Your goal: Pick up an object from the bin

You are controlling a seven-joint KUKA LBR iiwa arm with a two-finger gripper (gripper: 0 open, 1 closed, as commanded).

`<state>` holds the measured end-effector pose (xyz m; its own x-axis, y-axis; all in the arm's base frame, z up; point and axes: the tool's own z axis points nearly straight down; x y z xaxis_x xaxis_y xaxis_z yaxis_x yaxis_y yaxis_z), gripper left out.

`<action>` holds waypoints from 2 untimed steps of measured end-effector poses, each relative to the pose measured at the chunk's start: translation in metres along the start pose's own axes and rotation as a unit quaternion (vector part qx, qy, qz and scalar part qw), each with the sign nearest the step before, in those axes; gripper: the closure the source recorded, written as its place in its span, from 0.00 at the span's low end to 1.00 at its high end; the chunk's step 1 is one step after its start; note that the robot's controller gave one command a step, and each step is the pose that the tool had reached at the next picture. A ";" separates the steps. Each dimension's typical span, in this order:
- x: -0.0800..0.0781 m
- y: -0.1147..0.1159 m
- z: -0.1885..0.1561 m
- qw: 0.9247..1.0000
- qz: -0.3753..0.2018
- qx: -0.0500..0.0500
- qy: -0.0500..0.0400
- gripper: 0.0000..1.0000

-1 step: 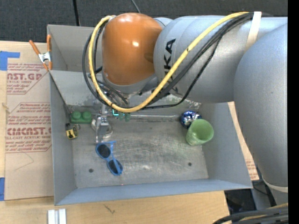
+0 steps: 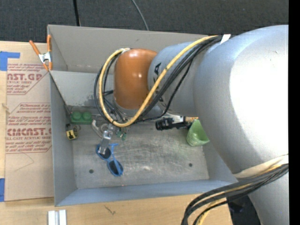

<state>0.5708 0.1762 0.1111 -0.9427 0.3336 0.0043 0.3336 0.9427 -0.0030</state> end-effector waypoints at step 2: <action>0.017 -0.028 0.030 0.910 -0.414 -0.003 -0.023 0.00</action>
Offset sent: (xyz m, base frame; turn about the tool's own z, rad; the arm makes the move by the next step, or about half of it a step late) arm -0.0216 -0.0470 -0.0411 -0.4468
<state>0.5451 0.1552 0.0808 -0.8697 -0.4920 -0.0402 -0.4920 0.8705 -0.0119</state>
